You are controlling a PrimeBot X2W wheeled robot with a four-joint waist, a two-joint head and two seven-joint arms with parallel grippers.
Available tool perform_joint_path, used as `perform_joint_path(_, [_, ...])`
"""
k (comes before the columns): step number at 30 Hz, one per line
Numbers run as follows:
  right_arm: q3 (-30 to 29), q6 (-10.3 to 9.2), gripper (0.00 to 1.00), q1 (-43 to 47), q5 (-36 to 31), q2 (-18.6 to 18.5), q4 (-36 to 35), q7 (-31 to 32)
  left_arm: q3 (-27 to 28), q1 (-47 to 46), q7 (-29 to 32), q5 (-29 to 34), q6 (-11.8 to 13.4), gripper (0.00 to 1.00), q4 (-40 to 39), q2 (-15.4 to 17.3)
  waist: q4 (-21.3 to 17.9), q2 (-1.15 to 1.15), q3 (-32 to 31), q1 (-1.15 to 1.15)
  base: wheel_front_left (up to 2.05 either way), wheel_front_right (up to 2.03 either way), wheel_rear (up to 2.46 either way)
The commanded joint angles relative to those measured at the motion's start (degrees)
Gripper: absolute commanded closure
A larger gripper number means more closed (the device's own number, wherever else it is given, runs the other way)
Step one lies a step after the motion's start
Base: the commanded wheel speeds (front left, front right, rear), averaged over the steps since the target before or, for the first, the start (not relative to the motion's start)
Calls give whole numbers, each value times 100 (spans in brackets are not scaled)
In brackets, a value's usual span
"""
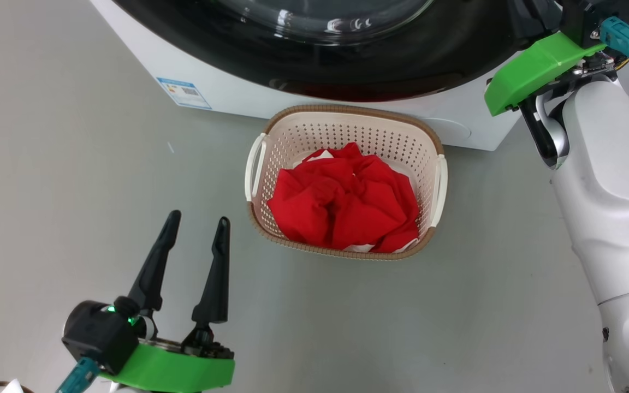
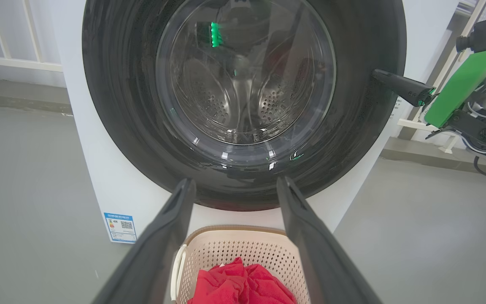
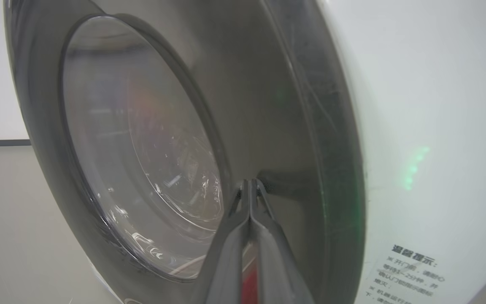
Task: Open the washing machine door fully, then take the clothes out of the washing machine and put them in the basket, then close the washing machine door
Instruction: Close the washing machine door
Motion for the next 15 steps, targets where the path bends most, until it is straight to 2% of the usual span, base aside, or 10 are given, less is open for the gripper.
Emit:
perform_joint_path(1, [69, -48, 100, -5, -31, 119, -226, -37, 187, -47, -69, -66, 40, 0, -108, 46, -36, 0, -46, 0, 0, 0, 0])
perform_joint_path(5, [186, -48, 100, 249, 36, 155, -370, -37, 224, -19, -69, -138, 48, 0, -107, 46, -110, 0, -141, 0, 0, 0, 0])
perform_joint_path(6, [226, -48, 85, 319, 59, 164, -420, -37, 236, -12, -69, -154, 57, 0, -104, 46, -134, 0, -171, 0, 0, 0, 0])
perform_joint_path(7, [263, -48, 60, 400, 78, 171, -484, -37, 248, -2, -69, -164, 69, 0, -97, 46, -160, 0, -200, 0, 0, 0, 0])
perform_joint_path(8, [300, -48, 44, 488, 98, 178, -555, -37, 259, 6, -69, -172, 81, 0, -93, 46, -184, 0, -219, 0, 0, 0, 0])
perform_joint_path(9, [341, -48, 4, 581, 125, 185, -631, -37, 273, 14, -69, -183, 95, 0, -88, 46, -216, 0, -244, 0, 0, 0, 0])
perform_joint_path(10, [381, -48, 0, 676, 149, 190, -712, -37, 288, 22, -69, -198, 112, 0, -85, 46, -247, 0, -266, 0, 0, 0, 0])
perform_joint_path(15, [575, -48, 0, 1104, 280, 203, -1044, -37, 342, 44, -69, -254, 162, 0, -66, 46, -375, 0, -374, 0, 0, 0, 0])
